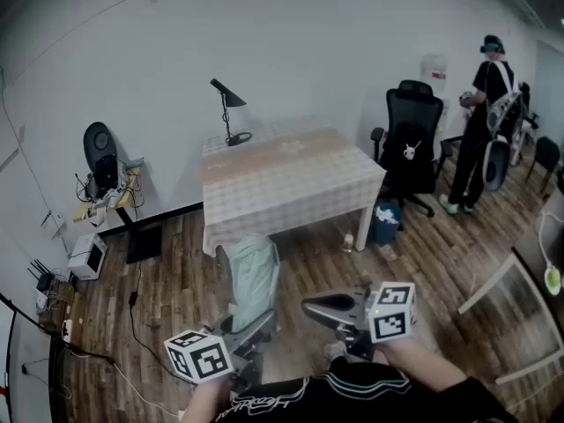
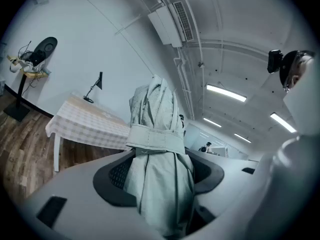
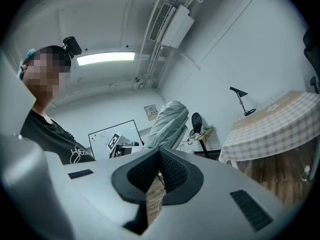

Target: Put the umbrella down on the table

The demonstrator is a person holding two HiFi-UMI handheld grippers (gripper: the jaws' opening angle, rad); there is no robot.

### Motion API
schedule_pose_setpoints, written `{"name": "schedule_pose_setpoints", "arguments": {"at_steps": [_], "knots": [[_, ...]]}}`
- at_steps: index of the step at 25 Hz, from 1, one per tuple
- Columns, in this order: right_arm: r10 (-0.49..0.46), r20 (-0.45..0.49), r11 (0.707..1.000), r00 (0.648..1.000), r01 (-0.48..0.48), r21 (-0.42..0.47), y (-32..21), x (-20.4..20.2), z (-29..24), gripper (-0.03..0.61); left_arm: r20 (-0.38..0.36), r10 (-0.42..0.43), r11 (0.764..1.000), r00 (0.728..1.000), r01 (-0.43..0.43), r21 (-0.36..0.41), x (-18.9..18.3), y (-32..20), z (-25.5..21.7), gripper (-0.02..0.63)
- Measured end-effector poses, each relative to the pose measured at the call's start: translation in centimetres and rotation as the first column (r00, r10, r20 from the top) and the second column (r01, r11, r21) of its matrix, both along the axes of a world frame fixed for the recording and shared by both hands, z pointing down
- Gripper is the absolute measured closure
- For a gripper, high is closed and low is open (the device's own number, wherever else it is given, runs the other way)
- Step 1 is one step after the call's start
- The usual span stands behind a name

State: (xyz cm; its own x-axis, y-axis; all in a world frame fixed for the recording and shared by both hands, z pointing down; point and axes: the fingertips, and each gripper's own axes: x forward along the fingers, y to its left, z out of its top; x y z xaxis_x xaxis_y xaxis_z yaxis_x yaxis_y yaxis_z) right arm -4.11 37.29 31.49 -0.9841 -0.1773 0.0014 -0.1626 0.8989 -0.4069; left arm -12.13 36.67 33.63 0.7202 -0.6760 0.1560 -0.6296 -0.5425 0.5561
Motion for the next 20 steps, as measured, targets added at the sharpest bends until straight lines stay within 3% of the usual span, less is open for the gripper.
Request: {"name": "schedule_pose_setpoints", "arguments": {"at_steps": [15,20], "knots": [[0.016,0.0,1.0,1.0,-0.016,0.005,-2.2,0.1,0.9,0.568,0.019,-0.02,1.0,1.0,0.02,-0.006,-0.5,-2.3,1.1,0.35],[0.0,0.028,0.999,1.0,0.001,-0.032,-3.8,0.2,1.0,0.568,0.021,-0.025,1.0,0.999,0.025,-0.014,-0.7,-3.6,1.4,0.35]]}}
